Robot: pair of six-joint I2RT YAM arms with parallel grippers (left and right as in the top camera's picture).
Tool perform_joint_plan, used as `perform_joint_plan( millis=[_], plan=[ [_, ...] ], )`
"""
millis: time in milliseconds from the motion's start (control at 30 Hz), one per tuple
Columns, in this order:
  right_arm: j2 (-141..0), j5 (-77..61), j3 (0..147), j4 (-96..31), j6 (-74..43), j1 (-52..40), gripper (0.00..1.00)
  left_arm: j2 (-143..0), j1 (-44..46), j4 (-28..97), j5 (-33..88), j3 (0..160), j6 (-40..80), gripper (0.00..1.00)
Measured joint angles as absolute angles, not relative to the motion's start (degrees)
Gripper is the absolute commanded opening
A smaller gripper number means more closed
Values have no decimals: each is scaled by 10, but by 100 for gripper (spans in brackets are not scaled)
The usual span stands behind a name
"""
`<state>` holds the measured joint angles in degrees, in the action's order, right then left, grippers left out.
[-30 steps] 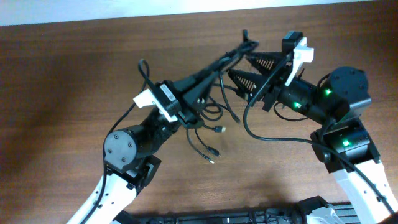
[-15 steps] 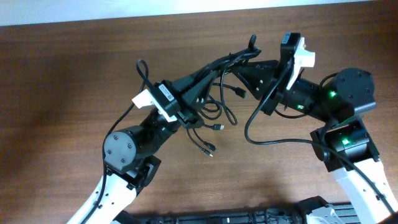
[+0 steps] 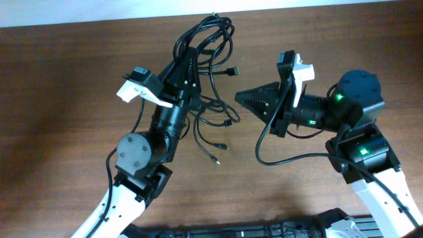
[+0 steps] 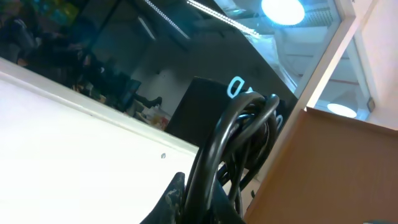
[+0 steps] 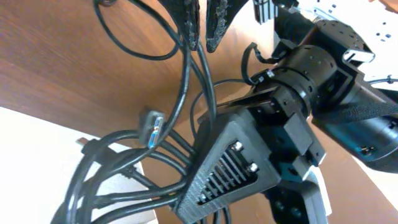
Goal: Untangle cables
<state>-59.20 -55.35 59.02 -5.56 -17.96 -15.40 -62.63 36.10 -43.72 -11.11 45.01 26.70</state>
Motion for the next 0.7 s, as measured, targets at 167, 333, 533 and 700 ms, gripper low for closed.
perform_joint_plan(
  millis=[167,333,533,700],
  plan=[
    [-592,-435,590,-45,-174,-112,60,-626,361,-439,-14,450,236,0],
    [-576,-500,590,18,-173,-67,58,-626,361,-455,119,450,159,0],
    [-576,-589,590,16,-174,-67,4,-626,361,-475,148,450,154,0],
    [-576,-619,590,15,-174,-66,4,-626,365,-467,89,450,164,0]
  ],
)
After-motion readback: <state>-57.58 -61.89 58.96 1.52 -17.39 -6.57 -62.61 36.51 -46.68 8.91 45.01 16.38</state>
